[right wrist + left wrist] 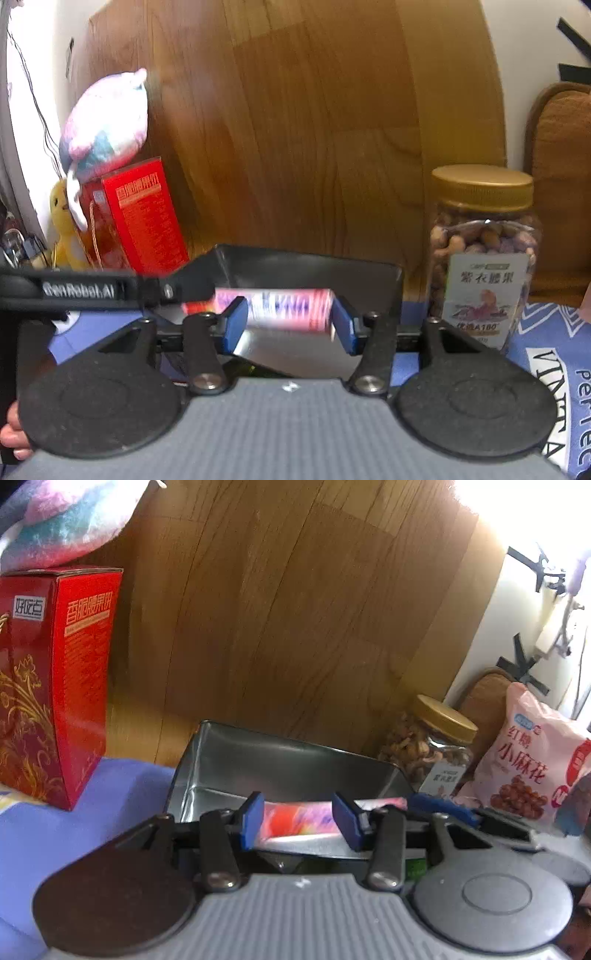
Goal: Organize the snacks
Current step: 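Grasp the pink candy box with the right gripper and drop it into the black tin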
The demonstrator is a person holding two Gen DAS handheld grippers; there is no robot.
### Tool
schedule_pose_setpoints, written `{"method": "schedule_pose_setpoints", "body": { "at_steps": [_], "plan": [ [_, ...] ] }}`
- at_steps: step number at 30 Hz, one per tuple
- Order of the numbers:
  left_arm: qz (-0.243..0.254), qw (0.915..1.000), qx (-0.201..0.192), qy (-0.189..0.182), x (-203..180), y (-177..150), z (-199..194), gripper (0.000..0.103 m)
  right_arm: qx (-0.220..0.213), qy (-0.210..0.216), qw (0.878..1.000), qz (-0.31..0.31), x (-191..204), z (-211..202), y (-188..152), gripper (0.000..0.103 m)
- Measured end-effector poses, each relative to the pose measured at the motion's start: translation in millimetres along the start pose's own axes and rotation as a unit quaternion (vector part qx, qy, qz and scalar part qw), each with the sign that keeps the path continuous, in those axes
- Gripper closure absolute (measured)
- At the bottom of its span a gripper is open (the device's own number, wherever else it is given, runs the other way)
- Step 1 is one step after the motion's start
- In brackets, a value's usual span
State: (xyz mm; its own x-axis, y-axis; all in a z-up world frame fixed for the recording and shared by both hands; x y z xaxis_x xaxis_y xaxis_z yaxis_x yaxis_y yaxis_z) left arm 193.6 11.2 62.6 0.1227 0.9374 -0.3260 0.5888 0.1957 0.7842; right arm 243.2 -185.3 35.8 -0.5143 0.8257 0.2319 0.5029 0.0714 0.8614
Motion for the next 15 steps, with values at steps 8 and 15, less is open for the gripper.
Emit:
{"method": "schedule_pose_setpoints", "body": {
  "at_steps": [8,15],
  "plan": [
    [-0.068,0.9936,-0.020,0.088,58,24,1,0.045,-0.016,-0.012,0.995,0.101,-50,-21,-10,0.038],
    [-0.073,0.9940,0.051,0.062,41,-4,27,0.053,0.041,0.036,0.984,0.171,-60,10,-29,0.034]
  ]
}}
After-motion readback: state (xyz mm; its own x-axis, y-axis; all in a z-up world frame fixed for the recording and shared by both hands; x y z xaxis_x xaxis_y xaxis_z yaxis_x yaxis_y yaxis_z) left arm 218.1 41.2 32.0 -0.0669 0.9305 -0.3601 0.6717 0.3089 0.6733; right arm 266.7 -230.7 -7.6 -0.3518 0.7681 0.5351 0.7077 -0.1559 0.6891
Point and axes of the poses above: each gripper's, at about its wrist camera, not at the fingertips, and z roughly the way its jaws point, x to its left, y to its top, the point moved 3 cm from there along z, roughly the way its jaws point, and after that the axes turned 2 degrees about x, right-handed, at the moved point
